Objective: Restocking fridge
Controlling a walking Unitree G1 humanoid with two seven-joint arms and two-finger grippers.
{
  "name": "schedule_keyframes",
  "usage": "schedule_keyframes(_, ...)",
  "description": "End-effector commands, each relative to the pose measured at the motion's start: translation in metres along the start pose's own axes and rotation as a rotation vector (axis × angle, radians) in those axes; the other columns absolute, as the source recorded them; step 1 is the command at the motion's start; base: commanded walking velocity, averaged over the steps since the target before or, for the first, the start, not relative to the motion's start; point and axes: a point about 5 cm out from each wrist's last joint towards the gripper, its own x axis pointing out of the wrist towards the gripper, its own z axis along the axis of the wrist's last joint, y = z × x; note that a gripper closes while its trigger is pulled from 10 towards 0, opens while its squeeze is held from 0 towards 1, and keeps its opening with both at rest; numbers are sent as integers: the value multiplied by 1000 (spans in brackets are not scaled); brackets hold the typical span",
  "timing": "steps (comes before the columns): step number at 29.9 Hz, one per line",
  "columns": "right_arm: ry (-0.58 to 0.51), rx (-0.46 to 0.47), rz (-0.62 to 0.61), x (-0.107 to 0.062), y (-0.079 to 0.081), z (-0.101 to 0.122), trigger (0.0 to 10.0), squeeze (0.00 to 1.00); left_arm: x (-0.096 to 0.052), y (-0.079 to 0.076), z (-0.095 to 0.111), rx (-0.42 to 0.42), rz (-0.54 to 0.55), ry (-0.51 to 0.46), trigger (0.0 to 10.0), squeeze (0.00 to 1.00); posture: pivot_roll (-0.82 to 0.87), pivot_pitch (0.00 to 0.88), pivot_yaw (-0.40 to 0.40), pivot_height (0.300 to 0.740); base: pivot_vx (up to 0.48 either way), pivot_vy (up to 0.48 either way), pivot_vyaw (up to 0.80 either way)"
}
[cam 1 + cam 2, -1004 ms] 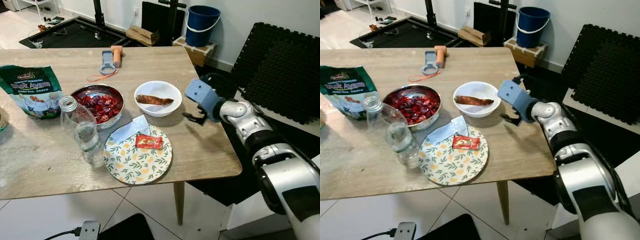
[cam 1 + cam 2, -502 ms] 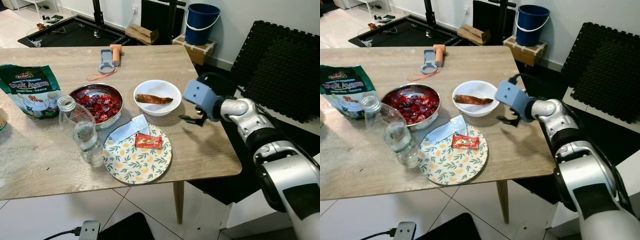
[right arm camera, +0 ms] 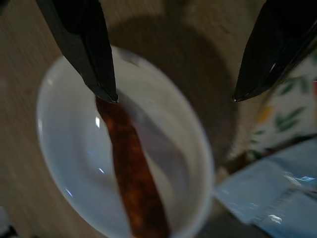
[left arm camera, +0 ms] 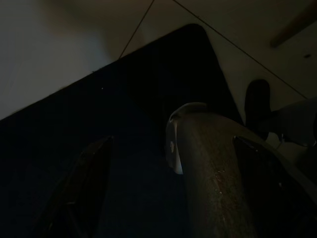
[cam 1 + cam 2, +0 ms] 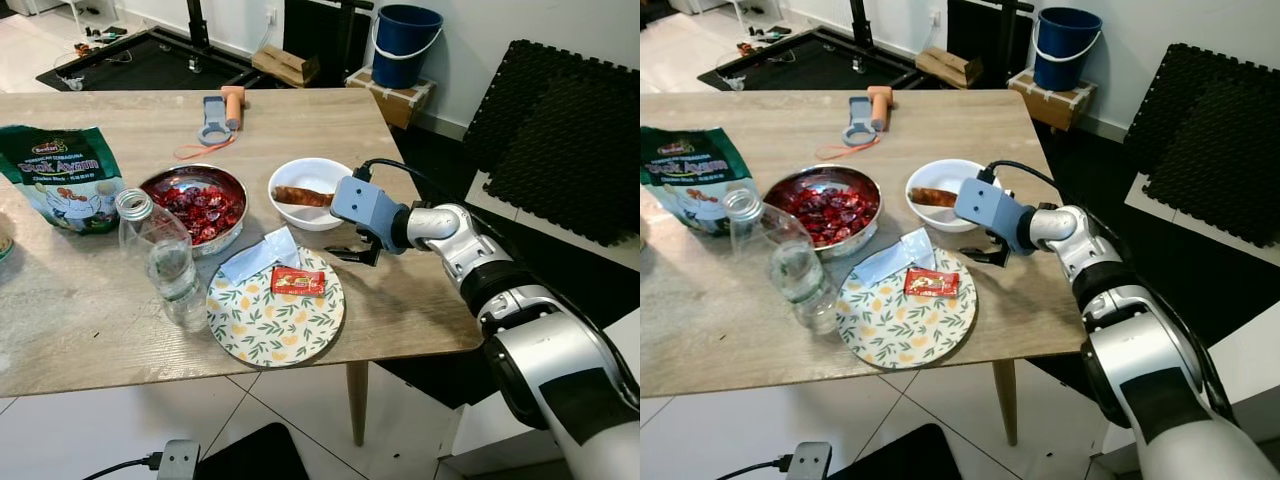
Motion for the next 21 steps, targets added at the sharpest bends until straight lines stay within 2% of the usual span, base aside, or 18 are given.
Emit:
schedule_keyframes(1,30,2,9,2,2,-2,10000,0,-17,-4,-57,-4,-17,221,10000,0,-14,247,-78,740,0,0,0)
schedule_keyframes(6,45,-44,38,5,4,1,10000,0,-18,-3,-57,-1,-15,223,10000,0,-16,252,-78,740,0,0,0)
schedule_keyframes(8,97,-119,71,5,6,-1,10000,0,-18,-3,-58,1,-15,226,10000,0,-19,251,-79,740,0,0,0)
schedule_keyframes(14,129,-163,84,5,6,-3,10000,0,-18,-3,-58,3,-16,228,10000,0,-20,249,-80,740,0,0,0)
schedule_keyframes(15,147,-197,109,4,5,-2,8549,0,-18,-4,-58,4,-18,226,10000,0,-19,245,-80,740,0,0,0)
schedule_keyframes(20,163,-229,133,2,3,-1,8627,0,-17,-4,-57,5,-19,224,10000,0,-19,245,-80,740,0,0,0)
schedule_keyframes(21,169,-245,145,1,2,-1,7765,0,-17,-4,-56,5,-19,222,10000,0,-19,245,-80,740,0,0,0)
